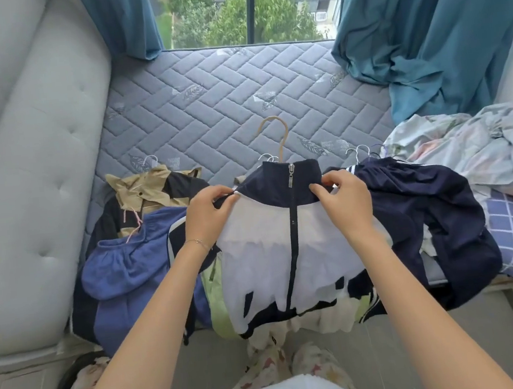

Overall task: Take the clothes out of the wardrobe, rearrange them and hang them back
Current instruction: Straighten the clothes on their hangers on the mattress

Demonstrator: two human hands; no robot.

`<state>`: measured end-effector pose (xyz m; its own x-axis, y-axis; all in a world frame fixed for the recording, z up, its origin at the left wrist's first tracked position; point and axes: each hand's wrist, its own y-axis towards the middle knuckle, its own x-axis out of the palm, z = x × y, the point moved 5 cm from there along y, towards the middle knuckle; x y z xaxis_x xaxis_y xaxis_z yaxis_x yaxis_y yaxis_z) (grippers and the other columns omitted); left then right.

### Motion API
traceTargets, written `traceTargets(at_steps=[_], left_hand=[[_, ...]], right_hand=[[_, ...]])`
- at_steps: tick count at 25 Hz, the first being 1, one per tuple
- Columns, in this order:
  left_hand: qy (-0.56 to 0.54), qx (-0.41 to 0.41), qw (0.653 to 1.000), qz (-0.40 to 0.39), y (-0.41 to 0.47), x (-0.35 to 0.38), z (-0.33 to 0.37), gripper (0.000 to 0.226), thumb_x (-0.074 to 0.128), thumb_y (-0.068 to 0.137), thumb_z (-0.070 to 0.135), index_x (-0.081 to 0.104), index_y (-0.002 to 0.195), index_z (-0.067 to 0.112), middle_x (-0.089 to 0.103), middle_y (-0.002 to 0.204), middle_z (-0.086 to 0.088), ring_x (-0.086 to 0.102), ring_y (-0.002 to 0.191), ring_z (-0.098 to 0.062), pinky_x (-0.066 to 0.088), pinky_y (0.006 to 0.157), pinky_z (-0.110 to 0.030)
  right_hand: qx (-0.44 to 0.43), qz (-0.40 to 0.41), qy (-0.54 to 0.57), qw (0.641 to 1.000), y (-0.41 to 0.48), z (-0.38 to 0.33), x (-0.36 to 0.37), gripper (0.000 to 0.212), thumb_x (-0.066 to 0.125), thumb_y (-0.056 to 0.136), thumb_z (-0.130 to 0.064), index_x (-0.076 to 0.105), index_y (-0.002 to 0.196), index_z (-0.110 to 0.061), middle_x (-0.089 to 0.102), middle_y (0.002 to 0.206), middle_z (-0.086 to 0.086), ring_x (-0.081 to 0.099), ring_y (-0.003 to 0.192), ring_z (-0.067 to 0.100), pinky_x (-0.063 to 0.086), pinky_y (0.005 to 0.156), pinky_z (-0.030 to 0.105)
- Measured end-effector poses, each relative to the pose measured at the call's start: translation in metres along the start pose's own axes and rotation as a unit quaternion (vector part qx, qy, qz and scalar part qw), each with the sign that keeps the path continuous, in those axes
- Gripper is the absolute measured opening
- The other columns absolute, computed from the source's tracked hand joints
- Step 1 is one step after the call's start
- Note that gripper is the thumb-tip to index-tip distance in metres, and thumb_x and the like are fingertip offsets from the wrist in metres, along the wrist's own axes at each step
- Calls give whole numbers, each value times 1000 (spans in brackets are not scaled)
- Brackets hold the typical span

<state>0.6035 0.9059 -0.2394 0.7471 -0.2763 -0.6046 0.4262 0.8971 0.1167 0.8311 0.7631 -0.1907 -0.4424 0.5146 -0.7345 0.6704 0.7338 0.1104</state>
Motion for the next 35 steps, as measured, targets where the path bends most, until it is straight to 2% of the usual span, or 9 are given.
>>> traceTargets(at_steps=[6,11,13,17,20,22,26,31,35], left_hand=[[1,-32,999,-35,67,65,-29,11,66,89,26,72,94,18,69,91,3,59,85,-11,50,79,-28],[34,-65,997,-40,115,138,-104,17,64,91,27,72,99,15,69,96,-1,58,86,-12,52,85,-34],[52,-75,995,-37,132,173,-140,19,63,92,28,72,100,14,70,98,-4,59,90,-19,50,87,-38],[123,-77,989,-19,156,242,-207,21,58,94,32,71,102,16,69,99,-4,58,92,-26,46,86,-41],[167,-102,981,-15,162,273,-247,21,59,93,34,71,102,19,69,102,-2,59,95,-28,46,85,-41],[184,-120,975,-27,159,282,-261,21,59,92,35,71,102,21,69,104,-1,59,98,-27,45,87,-41],[144,-125,980,-50,150,280,-265,24,62,91,26,69,112,17,68,117,-3,60,110,-26,45,95,-43],[152,-66,986,-36,136,231,-215,38,63,92,23,60,129,18,57,137,-3,51,129,-22,38,106,-46],[190,-51,980,-11,109,168,-160,43,60,94,27,55,135,20,50,144,-2,41,137,-24,31,112,-47]], right_hand=[[26,-3,-19,999,72,44,36,12,71,83,-26,70,83,-14,65,85,-1,58,84,20,40,69,30],[68,-83,-8,994,133,115,128,19,69,86,-26,73,94,-10,69,96,1,59,96,20,44,82,32],[71,-103,-1,992,153,150,169,17,68,86,-26,72,90,-10,68,93,2,58,93,20,42,78,30],[56,-122,-33,990,186,218,251,20,65,89,-26,67,85,-7,66,89,7,56,88,25,40,74,34],[65,-155,-68,983,194,255,303,19,61,89,-27,69,91,-9,66,96,8,57,94,28,41,73,34],[75,-176,-84,978,191,266,322,18,61,89,-26,69,96,-11,66,101,7,57,100,30,45,79,36],[86,-183,-86,976,181,263,322,33,62,89,-22,64,121,-17,63,124,2,52,119,28,40,100,41],[18,-185,-61,981,164,209,278,46,61,90,-22,54,135,-18,56,136,1,45,128,26,33,106,41],[-60,-180,-26,981,136,133,226,48,64,88,-18,54,135,-16,57,135,1,47,128,24,35,107,41]])
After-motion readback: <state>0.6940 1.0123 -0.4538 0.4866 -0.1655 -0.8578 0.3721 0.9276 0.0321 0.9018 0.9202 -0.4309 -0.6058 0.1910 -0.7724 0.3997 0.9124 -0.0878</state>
